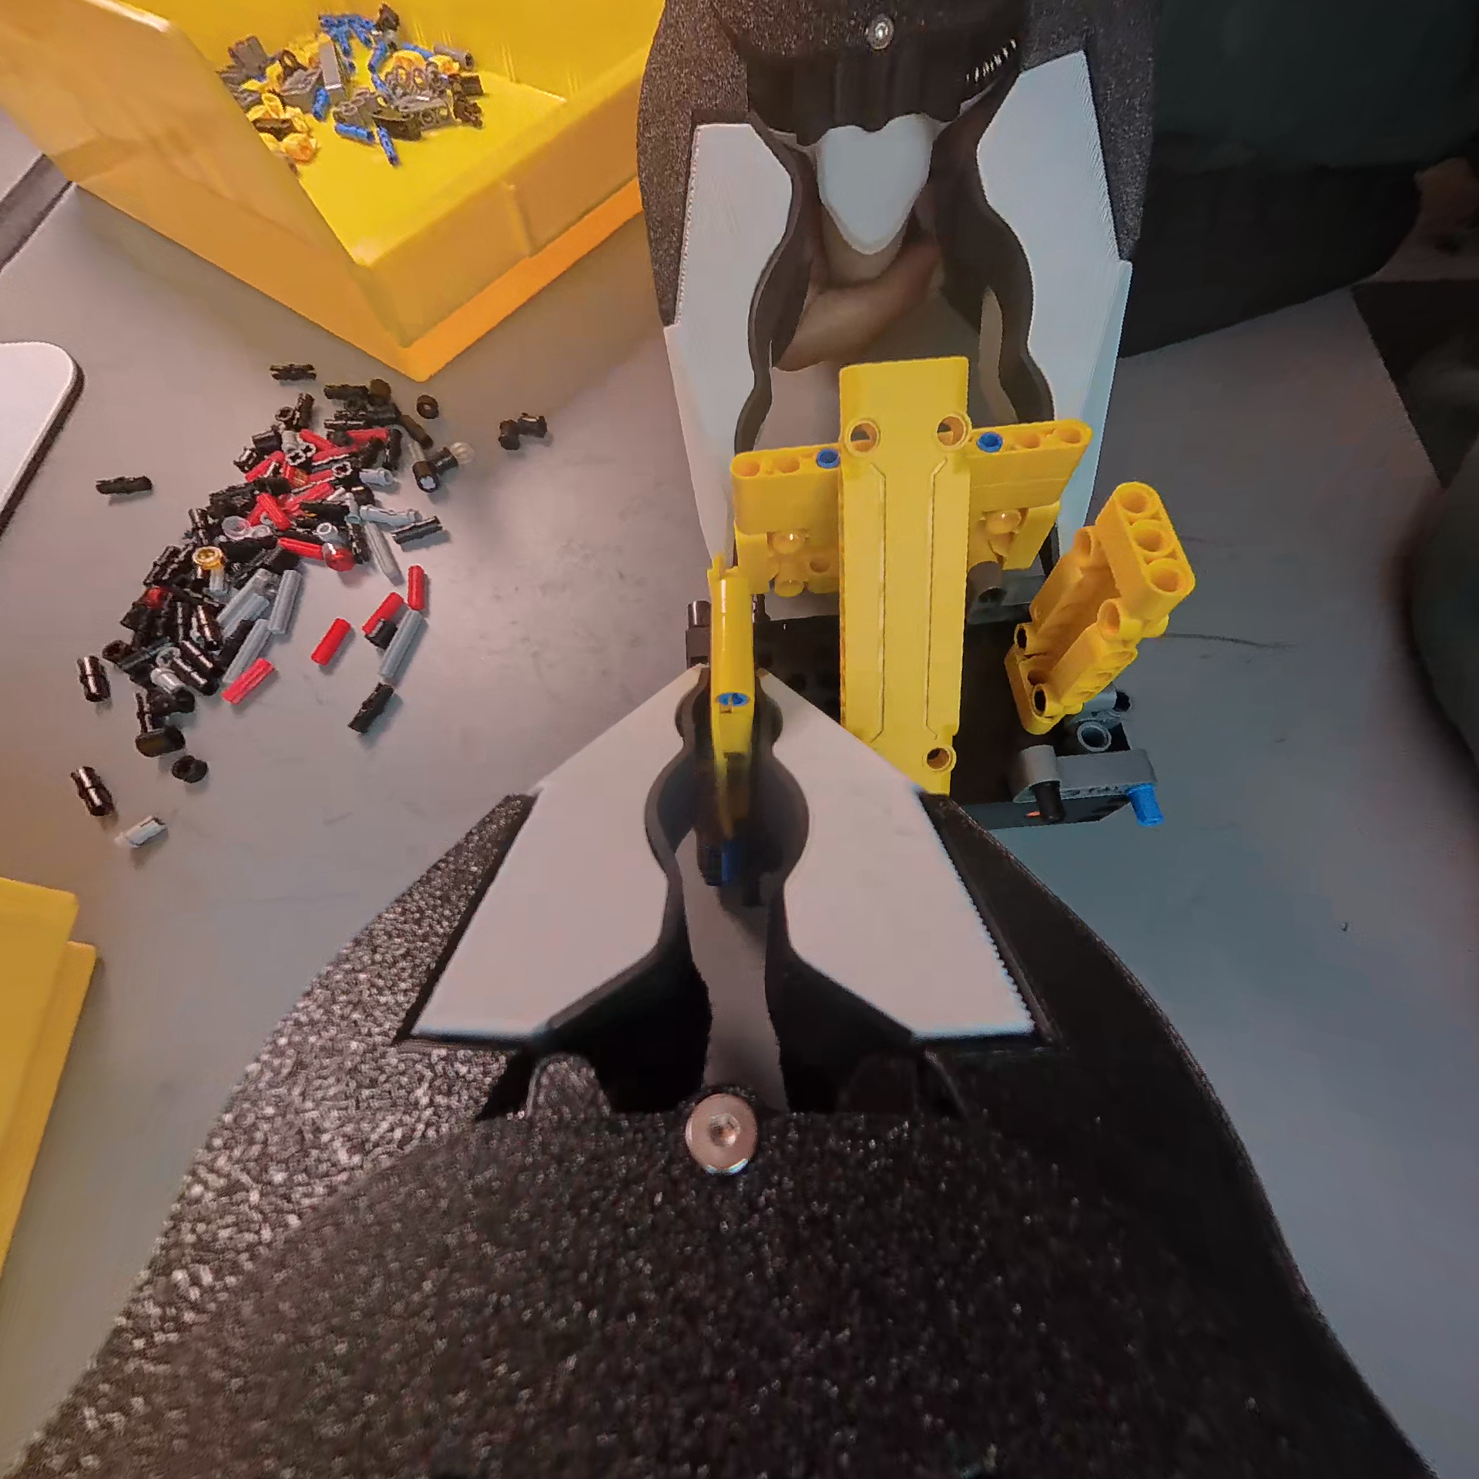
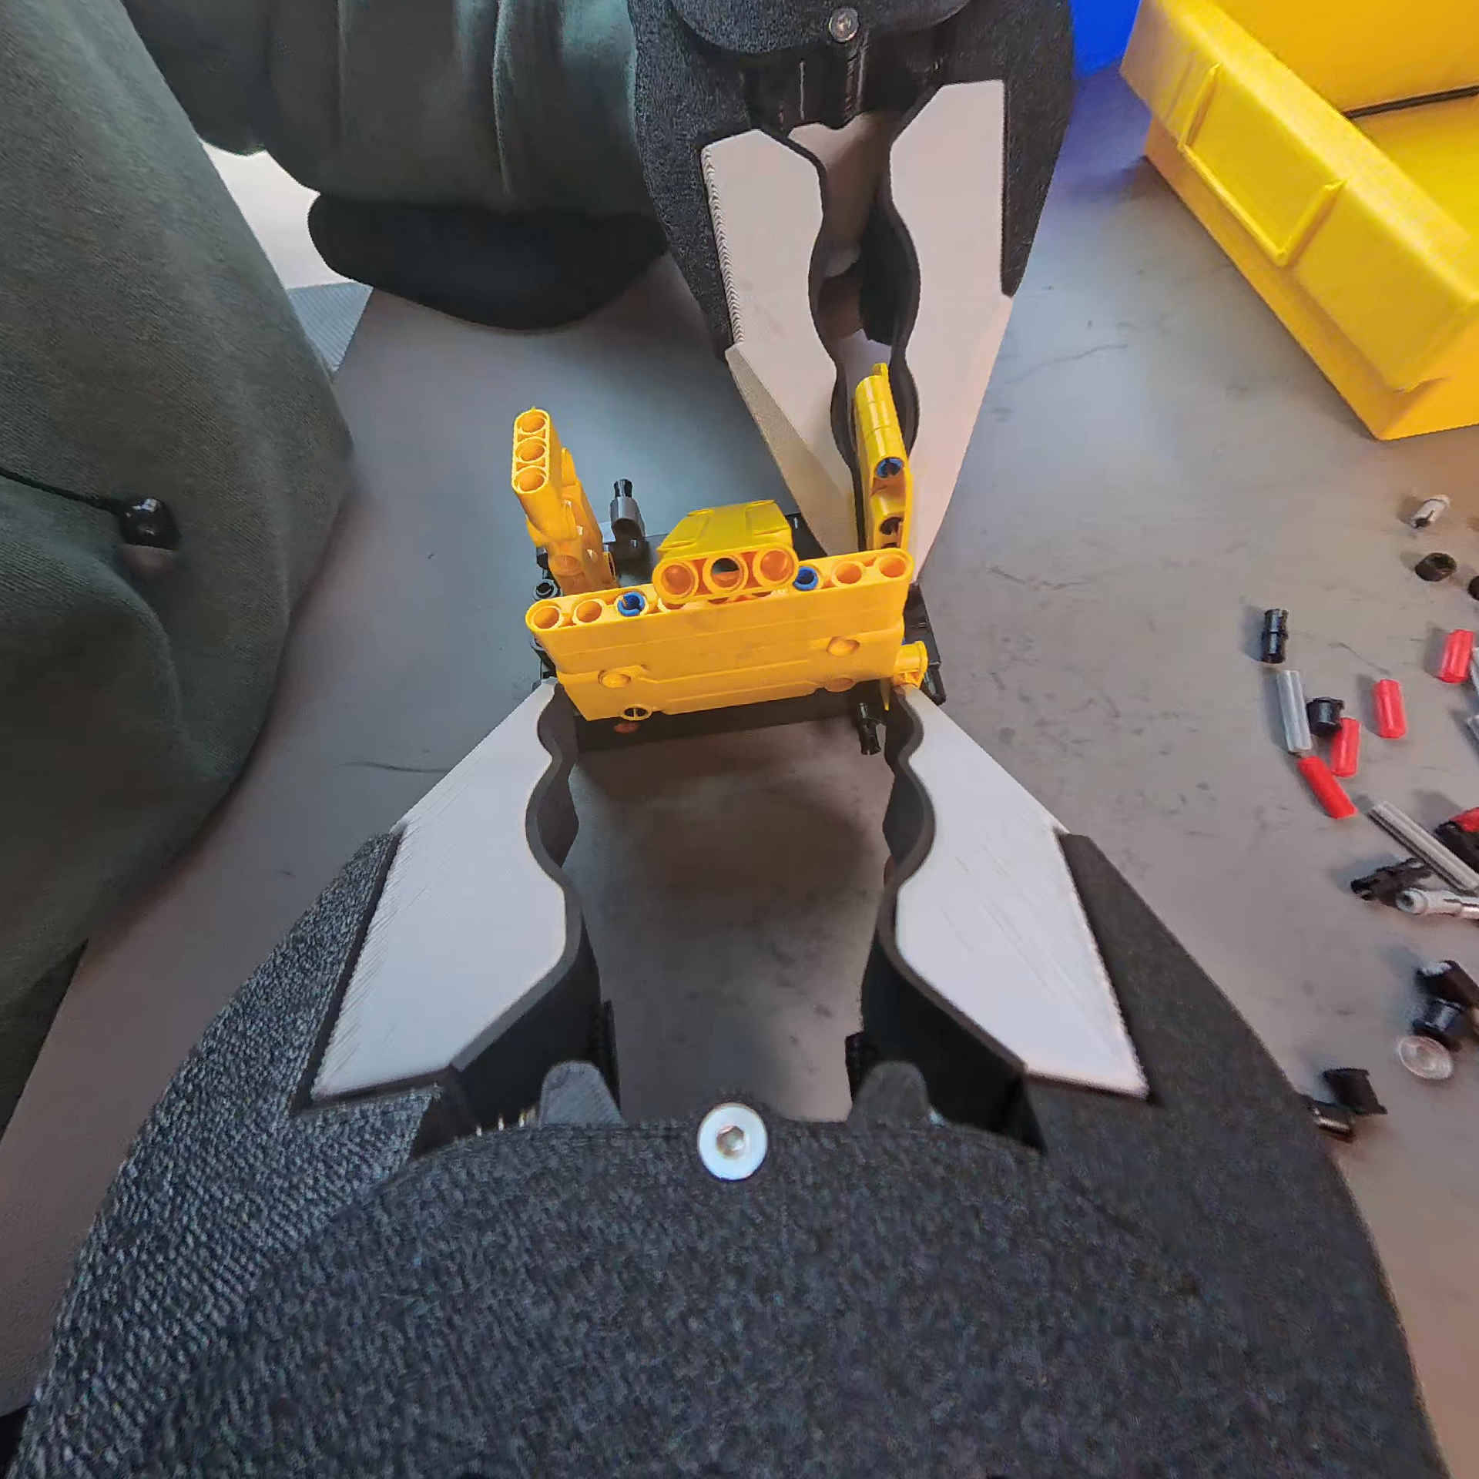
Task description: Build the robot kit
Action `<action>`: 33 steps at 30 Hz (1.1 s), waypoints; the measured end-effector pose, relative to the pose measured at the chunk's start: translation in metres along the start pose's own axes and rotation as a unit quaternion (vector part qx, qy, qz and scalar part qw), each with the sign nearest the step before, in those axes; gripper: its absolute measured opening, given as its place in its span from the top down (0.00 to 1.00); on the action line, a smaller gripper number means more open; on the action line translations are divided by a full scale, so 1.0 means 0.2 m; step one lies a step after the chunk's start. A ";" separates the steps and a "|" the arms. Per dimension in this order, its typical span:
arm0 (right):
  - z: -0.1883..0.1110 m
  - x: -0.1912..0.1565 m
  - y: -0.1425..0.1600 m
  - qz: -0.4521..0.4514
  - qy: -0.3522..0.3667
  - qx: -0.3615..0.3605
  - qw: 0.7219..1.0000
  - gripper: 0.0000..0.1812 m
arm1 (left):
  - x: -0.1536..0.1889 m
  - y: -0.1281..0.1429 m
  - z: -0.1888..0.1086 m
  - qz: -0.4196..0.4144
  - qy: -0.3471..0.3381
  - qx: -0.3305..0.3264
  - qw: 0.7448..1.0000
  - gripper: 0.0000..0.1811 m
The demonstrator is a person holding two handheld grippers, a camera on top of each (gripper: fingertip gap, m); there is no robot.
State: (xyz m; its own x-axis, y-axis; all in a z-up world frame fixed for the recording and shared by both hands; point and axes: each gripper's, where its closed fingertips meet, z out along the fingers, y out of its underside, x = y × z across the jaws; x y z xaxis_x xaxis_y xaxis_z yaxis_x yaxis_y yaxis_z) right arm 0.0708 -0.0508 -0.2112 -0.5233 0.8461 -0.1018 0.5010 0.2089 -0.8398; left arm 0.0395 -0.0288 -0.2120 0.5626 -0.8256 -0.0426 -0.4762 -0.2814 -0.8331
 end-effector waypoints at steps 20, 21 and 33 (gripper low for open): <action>0.01 0.01 0.00 0.006 0.007 0.009 1.000 0.57 | -0.01 -0.01 0.00 -0.055 -0.008 0.008 0.998 0.97; 0.01 0.01 -0.01 0.007 0.009 0.010 1.000 0.57 | -0.01 -0.02 0.00 -0.057 -0.010 0.010 0.998 0.98; 0.01 0.01 -0.01 0.006 0.002 0.010 1.000 0.57 | -0.02 -0.02 0.02 -0.052 -0.008 0.008 0.999 0.97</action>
State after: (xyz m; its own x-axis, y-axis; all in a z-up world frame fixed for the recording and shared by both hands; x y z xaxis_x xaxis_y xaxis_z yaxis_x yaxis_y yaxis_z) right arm 0.0676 -0.0511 -0.2116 -0.5147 0.8504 -0.1089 0.4935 0.1900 -0.8487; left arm 0.0414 -0.0235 -0.2109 0.6190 -0.7846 0.0358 -0.4039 -0.3571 -0.8422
